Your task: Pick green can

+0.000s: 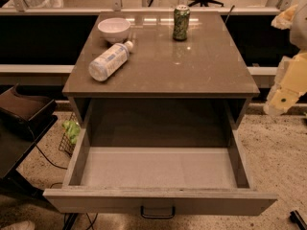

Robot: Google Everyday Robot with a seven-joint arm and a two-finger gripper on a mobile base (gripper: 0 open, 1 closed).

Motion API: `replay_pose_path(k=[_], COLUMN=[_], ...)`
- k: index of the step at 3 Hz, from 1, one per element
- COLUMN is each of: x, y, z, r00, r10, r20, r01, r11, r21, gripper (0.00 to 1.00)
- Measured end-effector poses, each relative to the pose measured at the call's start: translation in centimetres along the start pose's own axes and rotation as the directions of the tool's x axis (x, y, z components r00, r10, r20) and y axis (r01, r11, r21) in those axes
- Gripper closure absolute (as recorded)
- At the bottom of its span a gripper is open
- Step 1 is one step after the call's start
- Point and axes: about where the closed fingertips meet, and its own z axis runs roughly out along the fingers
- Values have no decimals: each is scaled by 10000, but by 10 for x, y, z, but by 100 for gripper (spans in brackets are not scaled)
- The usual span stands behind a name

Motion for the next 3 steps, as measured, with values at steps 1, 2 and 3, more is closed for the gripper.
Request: replay_pose_path(k=[1, 2, 3], x=[24, 37, 28], y=[-35, -86, -119], z=[-1, 7, 13], r00=[9891, 9300, 8209], r10=[1057, 1653, 1346], r20=[1025, 3283, 5550], r01=[-1138, -2217, -2825], r11=[9905, 9647, 9403], r21=[771, 1422, 1899], gripper=[0, 0, 0])
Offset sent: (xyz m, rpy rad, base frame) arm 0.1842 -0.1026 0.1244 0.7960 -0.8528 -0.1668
